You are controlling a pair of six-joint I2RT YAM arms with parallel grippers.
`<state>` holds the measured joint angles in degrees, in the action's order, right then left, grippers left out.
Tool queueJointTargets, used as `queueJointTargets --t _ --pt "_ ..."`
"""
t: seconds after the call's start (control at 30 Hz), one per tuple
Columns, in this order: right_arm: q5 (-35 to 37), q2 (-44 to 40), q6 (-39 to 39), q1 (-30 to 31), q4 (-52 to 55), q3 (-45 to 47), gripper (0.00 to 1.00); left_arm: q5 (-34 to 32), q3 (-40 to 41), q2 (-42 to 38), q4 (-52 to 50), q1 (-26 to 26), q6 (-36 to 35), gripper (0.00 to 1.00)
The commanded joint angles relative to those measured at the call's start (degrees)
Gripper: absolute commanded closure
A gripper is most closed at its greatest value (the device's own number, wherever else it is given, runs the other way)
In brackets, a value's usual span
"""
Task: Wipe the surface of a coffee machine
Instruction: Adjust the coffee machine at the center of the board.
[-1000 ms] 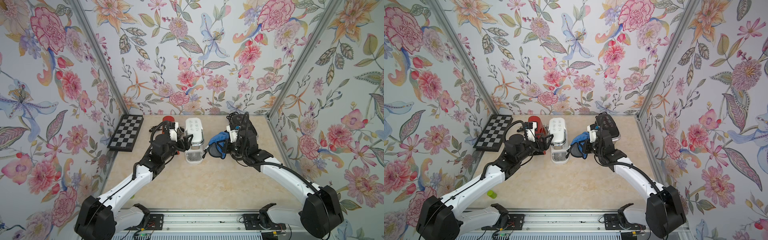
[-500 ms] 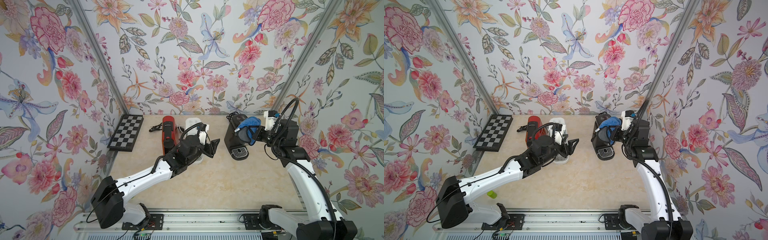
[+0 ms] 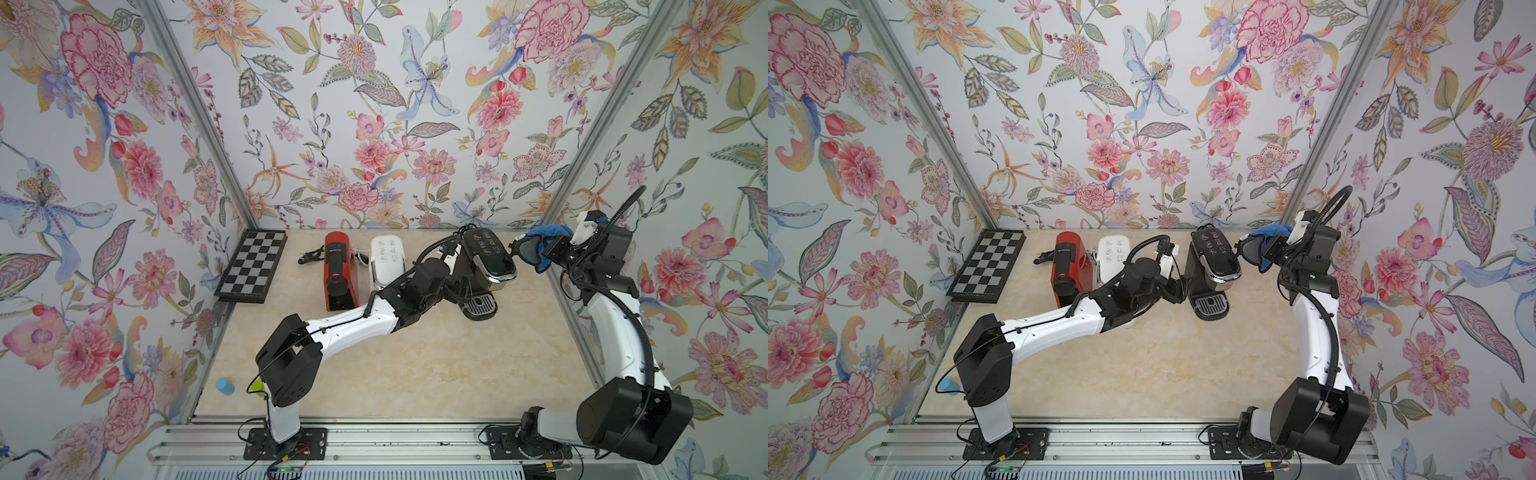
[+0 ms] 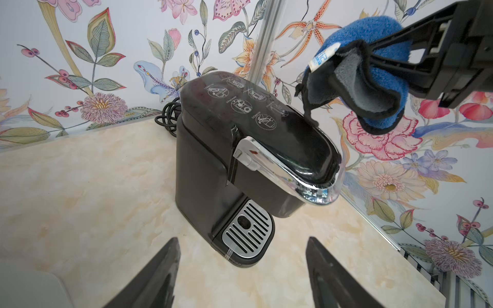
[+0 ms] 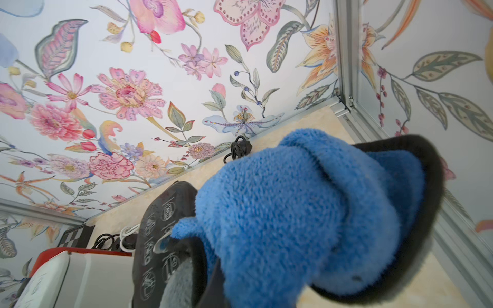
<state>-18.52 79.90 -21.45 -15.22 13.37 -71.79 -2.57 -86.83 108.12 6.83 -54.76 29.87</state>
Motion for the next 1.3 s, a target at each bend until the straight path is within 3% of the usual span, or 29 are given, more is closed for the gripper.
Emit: queueJointTargets --t 0.0,0.13,0.3,0.43,0.6,0.83,1.13,1.27 --pt "3.85 5.57 -0.11 -0.33 -3.39 -1.26 0.99 -0.25 -5.42 4.25 -3.27 0.98 2.37 0.24" --pt "1.7 12.65 -0.42 0.27 -5.69 -2.85 1.0 4.56 -4.94 6.98 1.59 3.55 10.67 0.24" --pt "-4.38 21.82 -0.03 3.06 -8.11 -5.03 1.0 5.88 -8.31 11.08 3.56 4.7 12.07 0.24" --pt "-4.83 25.8 -0.45 5.42 -10.32 -4.06 1.0 7.62 -12.71 14.46 1.97 5.38 13.02 0.24" --pt "-6.27 25.61 1.0 8.99 -12.91 0.37 1.0 8.06 -15.57 16.68 0.44 6.02 12.7 0.24" --pt "-14.06 27.39 -0.75 12.23 -16.19 3.96 0.99 6.87 -14.88 16.38 -0.57 7.91 14.28 0.25" --pt "-12.07 20.92 -2.73 19.01 -17.58 10.75 1.0 5.1 -12.87 14.65 -1.75 8.86 12.71 0.25" --pt "-10.2 18.94 -2.74 19.15 -17.39 11.97 1.0 3.9 -9.11 11.76 -0.14 9.14 12.84 0.25"
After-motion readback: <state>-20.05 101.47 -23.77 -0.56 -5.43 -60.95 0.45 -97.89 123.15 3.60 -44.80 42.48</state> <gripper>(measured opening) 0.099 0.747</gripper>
